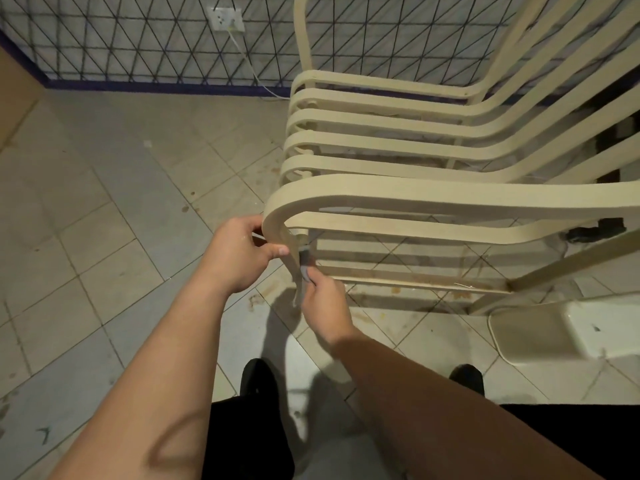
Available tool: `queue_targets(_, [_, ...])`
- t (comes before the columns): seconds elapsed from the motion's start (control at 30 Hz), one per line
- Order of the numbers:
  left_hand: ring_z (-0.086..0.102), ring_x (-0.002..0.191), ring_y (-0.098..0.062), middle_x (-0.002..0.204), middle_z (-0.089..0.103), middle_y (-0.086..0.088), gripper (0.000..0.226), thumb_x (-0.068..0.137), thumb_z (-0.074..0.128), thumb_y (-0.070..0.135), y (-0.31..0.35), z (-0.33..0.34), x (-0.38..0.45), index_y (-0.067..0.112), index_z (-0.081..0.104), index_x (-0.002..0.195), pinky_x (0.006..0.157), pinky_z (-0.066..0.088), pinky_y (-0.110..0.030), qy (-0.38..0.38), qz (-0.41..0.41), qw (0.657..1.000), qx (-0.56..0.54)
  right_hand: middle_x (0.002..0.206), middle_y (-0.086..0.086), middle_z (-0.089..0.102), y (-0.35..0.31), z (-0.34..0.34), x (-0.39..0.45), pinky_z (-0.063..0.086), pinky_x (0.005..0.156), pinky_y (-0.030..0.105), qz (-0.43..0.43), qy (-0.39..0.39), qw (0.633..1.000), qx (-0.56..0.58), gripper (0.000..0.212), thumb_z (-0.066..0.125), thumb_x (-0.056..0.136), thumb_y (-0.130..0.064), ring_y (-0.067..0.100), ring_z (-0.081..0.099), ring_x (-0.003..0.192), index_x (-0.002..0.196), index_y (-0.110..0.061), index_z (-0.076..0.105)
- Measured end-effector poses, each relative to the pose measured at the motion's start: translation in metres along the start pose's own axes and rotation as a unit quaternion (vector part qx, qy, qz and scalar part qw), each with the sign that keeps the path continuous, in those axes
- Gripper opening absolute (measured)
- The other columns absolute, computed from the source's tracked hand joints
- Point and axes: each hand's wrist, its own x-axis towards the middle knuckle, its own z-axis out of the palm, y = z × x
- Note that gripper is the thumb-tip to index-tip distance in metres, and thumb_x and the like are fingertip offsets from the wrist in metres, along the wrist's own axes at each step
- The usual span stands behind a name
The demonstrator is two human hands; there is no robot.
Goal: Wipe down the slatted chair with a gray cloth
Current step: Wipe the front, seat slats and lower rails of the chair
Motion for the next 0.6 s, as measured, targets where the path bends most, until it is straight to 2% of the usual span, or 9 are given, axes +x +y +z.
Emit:
queue_targets(0.07, [0.064, 0.078, 0.007, 0.086, 0.071, 0.019, 0.016, 0.083, 0.081, 0.015, 0.000, 0.000, 0.001, 0.029, 0.074, 0.085, 0.066, 0.042, -0.018, 0.000, 0.000, 1.000, -0.003, 0.077, 0.011, 0.063, -0.010, 0.002, -0.001, 0.038, 0.065, 0.026, -0.005, 0.027, 0.999, 0.038, 0.026, 0.041, 0.096, -0.006, 0.024, 0.048, 0.066, 0.099, -0.016, 0.065])
queue_targets(0.1, [0.064, 0.078, 0.007, 0.085, 0.071, 0.020, 0.018, 0.083, 0.082, 0.015, 0.000, 0.000, 0.001, 0.031, 0.073, 0.083, 0.066, 0.043, -0.017, 0.001, 0.000, 1.000, -0.001, 0.077, 0.012, 0.062, -0.020, 0.004, -0.009, 0.037, 0.065, 0.026, -0.026, 0.044, 0.997, 0.056, 0.028, 0.042, 0.097, -0.006, 0.022, 0.046, 0.066, 0.109, -0.016, 0.066])
queue_targets(0.17, [0.065, 0.078, 0.007, 0.083, 0.072, 0.021, 0.024, 0.082, 0.082, 0.016, 0.000, 0.000, 0.001, 0.036, 0.071, 0.078, 0.067, 0.044, -0.018, 0.001, 0.003, 1.000, 0.005, 0.088, 0.014, 0.066, -0.035, 0.009, -0.029, 0.041, 0.070, 0.024, -0.062, 0.059, 0.992, 0.089, 0.043, 0.042, 0.097, -0.004, 0.022, 0.054, 0.072, 0.134, -0.017, 0.059])
queue_targets(0.2, [0.066, 0.079, 0.007, 0.083, 0.072, 0.021, 0.025, 0.082, 0.082, 0.016, 0.001, 0.000, 0.001, 0.037, 0.070, 0.077, 0.068, 0.044, -0.020, 0.000, 0.002, 1.000, 0.004, 0.100, 0.014, 0.069, -0.033, 0.009, -0.033, 0.044, 0.075, 0.021, -0.065, 0.058, 0.991, 0.098, 0.047, 0.041, 0.097, -0.003, 0.023, 0.061, 0.082, 0.140, -0.016, 0.055])
queue_targets(0.27, [0.065, 0.080, 0.006, 0.085, 0.071, 0.022, 0.024, 0.083, 0.081, 0.017, 0.003, -0.001, -0.001, 0.037, 0.070, 0.078, 0.069, 0.044, -0.022, -0.001, 0.000, 1.000, 0.002, 0.109, 0.015, 0.070, -0.023, 0.005, -0.026, 0.041, 0.079, 0.016, -0.026, 0.032, 0.996, 0.077, 0.046, 0.038, 0.097, -0.001, 0.028, 0.066, 0.095, 0.137, -0.013, 0.057])
queue_targets(0.37, [0.065, 0.079, 0.006, 0.086, 0.070, 0.023, 0.024, 0.084, 0.081, 0.017, 0.004, -0.002, -0.002, 0.037, 0.069, 0.079, 0.069, 0.045, -0.018, -0.001, 0.009, 1.000, 0.009, 0.099, 0.013, 0.068, -0.022, 0.001, -0.011, 0.034, 0.069, 0.009, 0.046, 0.004, 0.995, 0.085, 0.037, 0.039, 0.099, -0.001, 0.030, 0.063, 0.090, 0.126, -0.012, 0.062])
queue_targets(0.47, [0.068, 0.084, 0.003, 0.090, 0.071, 0.023, 0.030, 0.086, 0.079, 0.012, 0.005, -0.008, -0.003, 0.040, 0.068, 0.081, 0.077, 0.050, -0.026, -0.024, 0.021, 0.999, 0.022, 0.090, 0.002, 0.061, -0.046, 0.003, -0.031, 0.039, 0.065, 0.014, -0.020, 0.039, 0.991, 0.126, 0.045, 0.041, 0.099, -0.006, 0.016, 0.054, 0.077, 0.140, -0.020, 0.053])
queue_targets(0.53, [0.069, 0.083, 0.004, 0.094, 0.071, 0.023, 0.039, 0.087, 0.075, 0.005, 0.005, -0.013, -0.005, 0.042, 0.065, 0.085, 0.078, 0.052, -0.025, -0.049, 0.025, 0.998, 0.027, 0.099, -0.001, 0.064, -0.046, 0.004, -0.041, 0.044, 0.073, 0.018, -0.049, 0.046, 0.988, 0.136, 0.055, 0.040, 0.098, -0.007, 0.013, 0.057, 0.081, 0.149, -0.027, 0.043])
queue_targets(0.6, [0.068, 0.086, 0.007, 0.102, 0.070, 0.022, 0.044, 0.089, 0.071, 0.000, 0.006, -0.019, -0.009, 0.043, 0.064, 0.094, 0.075, 0.051, -0.016, -0.056, 0.036, 0.998, 0.011, 0.103, 0.003, 0.067, -0.044, -0.004, -0.039, 0.039, 0.071, 0.002, -0.016, 0.031, 0.992, 0.124, 0.056, 0.041, 0.098, -0.004, 0.009, 0.055, 0.074, 0.149, -0.029, 0.045])
